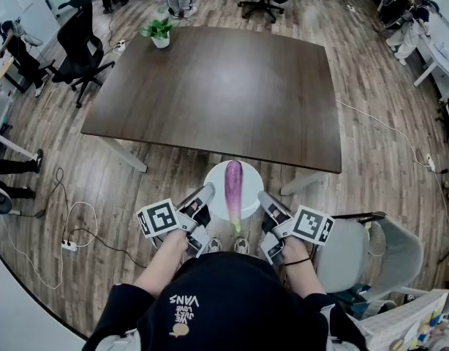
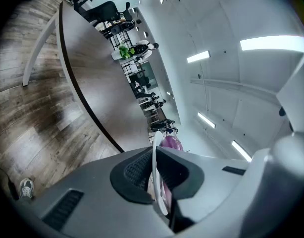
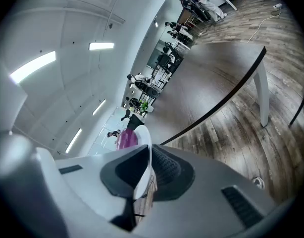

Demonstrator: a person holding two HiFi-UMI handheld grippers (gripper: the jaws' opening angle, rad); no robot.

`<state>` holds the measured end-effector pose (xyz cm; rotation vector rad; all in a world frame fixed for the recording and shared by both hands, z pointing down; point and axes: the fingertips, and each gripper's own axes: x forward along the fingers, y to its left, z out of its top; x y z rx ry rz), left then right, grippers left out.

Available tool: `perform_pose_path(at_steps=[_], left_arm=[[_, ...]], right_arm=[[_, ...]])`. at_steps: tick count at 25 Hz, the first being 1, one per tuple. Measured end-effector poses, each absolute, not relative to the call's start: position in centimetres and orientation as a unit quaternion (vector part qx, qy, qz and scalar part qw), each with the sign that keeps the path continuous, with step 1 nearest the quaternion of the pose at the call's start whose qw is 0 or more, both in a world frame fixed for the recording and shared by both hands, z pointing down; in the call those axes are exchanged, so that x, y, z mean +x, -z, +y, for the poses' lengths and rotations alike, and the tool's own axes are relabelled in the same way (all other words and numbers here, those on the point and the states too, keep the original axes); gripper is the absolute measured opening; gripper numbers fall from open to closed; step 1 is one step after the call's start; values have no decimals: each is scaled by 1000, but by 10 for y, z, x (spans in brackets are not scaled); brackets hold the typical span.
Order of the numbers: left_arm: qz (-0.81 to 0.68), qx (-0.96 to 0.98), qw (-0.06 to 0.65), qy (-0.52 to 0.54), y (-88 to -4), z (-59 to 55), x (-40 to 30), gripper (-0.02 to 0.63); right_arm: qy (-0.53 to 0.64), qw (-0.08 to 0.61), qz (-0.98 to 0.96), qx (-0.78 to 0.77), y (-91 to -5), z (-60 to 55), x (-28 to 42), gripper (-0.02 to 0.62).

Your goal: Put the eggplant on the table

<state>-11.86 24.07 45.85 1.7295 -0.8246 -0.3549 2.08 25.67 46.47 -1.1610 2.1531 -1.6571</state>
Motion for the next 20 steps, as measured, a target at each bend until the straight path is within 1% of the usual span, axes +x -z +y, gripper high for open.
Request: perform_pose_path(at_steps=[6,10,20], left_arm=[[-340,729,571,166,-457,241,-114,28],[-356,739,555,142,-461,240,-118,28],[-357,732,560,151,-462,243,-108,28]], right_arm=[[560,92,724,-392,-467,257,22,32],[559,87,723,-397,-468,258,25,32],[560,91,727,-387,-469,257,32,32]])
